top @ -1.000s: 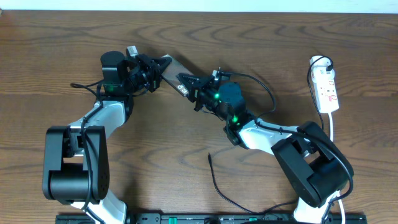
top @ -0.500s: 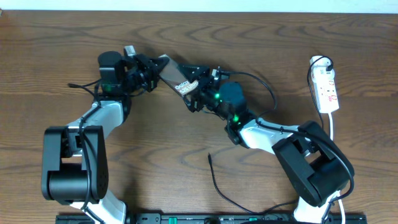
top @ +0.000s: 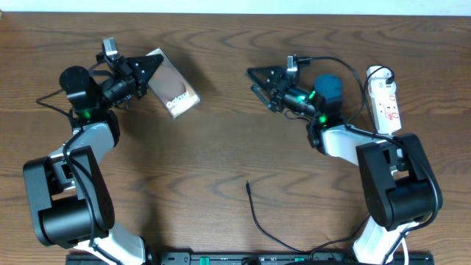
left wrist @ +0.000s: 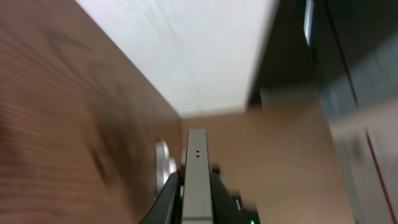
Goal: Plug charger to phone and switch on socket
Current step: 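Open the right gripper and pull the left gripper back holding the phone, then move the right gripper down over the black cable's USB-C plug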
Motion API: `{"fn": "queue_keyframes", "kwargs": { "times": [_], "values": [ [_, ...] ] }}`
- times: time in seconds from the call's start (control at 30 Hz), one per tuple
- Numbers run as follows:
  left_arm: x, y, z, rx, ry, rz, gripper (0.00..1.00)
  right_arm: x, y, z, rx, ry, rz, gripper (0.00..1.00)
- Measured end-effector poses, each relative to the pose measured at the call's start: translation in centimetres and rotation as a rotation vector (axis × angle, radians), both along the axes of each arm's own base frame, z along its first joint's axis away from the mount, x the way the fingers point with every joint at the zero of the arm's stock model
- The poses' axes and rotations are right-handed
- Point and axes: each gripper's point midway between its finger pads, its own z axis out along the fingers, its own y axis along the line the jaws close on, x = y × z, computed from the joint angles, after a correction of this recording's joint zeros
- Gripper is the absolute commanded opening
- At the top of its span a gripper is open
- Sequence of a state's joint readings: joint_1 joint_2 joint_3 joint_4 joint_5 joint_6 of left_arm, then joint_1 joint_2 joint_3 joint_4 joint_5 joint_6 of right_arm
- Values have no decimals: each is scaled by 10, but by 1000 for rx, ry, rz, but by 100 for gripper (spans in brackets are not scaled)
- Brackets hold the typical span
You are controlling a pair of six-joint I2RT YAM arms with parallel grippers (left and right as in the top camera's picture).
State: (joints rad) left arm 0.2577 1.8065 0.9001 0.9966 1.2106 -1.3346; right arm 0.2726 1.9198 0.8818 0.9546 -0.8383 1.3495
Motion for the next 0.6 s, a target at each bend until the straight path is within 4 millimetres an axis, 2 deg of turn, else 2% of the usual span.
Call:
{"fn": "queue_keyframes", "kwargs": {
  "times": [0.07, 0.2, 0.27, 0.37, 0.43, 0.6],
  "values": [
    [-12, -8, 6, 14, -45, -84, 7, -4, -5, -5, -30, -28, 43, 86],
    [-33, -21, 9, 33, -81, -224, 8, -6, -14, -27, -105, 22, 76, 88],
    [-40, -24, 8, 35, -81, -269, 7, -7, -19, -47, -181, 113, 83, 91],
    [-46, -26, 8, 38, -83, -308, 7, -11, -26, -67, -313, 224, 93, 94],
    [-48, -27, 8, 39, -83, -320, 7, -13, -31, -69, -411, 262, 99, 97],
    [-51, -28, 8, 53, -108, -337, 7, -25, -41, -46, -676, 283, 120, 99]
  ]
}}
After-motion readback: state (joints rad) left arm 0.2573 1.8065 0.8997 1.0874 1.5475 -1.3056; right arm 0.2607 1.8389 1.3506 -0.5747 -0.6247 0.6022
